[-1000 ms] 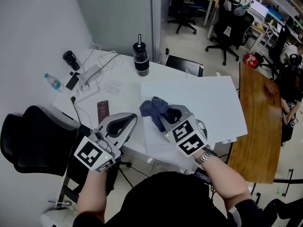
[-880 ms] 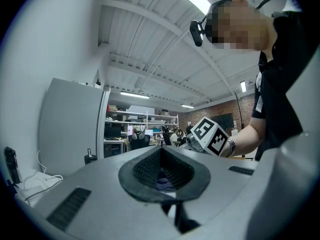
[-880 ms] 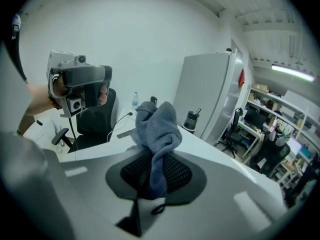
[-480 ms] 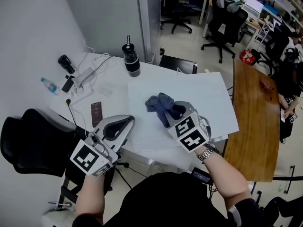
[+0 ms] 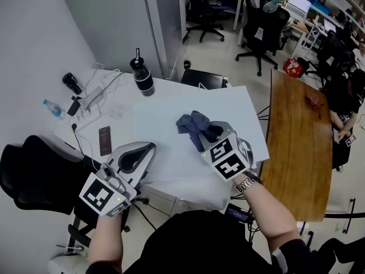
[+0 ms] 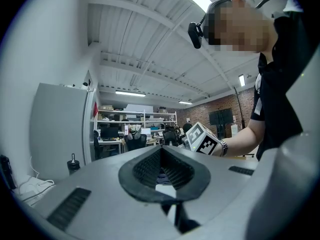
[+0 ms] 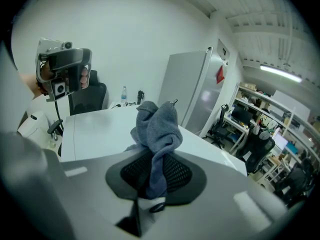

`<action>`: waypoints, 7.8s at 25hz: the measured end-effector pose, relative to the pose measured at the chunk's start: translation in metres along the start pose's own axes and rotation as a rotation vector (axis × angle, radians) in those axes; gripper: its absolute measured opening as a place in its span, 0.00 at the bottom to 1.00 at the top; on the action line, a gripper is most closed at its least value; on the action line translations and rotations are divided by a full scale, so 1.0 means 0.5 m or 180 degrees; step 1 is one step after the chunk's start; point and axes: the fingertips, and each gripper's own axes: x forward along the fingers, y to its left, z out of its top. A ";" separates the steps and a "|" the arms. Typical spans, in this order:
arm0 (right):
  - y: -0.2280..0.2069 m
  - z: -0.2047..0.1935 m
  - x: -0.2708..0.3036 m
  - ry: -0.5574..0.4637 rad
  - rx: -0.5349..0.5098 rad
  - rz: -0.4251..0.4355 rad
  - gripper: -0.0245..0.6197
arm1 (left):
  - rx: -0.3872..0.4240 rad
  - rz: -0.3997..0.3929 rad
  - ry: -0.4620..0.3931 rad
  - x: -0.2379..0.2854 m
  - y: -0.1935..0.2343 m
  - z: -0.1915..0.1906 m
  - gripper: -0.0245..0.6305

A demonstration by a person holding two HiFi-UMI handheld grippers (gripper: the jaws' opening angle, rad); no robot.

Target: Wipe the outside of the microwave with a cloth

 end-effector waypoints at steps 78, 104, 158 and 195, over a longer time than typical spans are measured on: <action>-0.323 -0.571 0.049 0.0474 0.1096 0.0049 0.13 | -0.0318 0.0027 0.0571 0.422 -0.259 -0.042 0.04; -0.306 -0.637 -0.012 0.0728 0.1238 -0.0266 0.13 | -0.0356 0.0122 0.0433 0.321 -0.268 -0.036 0.04; 0.541 -0.084 0.020 -0.0658 0.0309 0.0714 0.13 | -0.0593 0.1364 0.0027 -0.455 -0.169 -0.088 0.04; 0.242 -0.280 -0.090 -0.0254 0.1024 -0.0144 0.13 | -0.0699 0.0825 0.0085 -0.245 -0.242 -0.086 0.04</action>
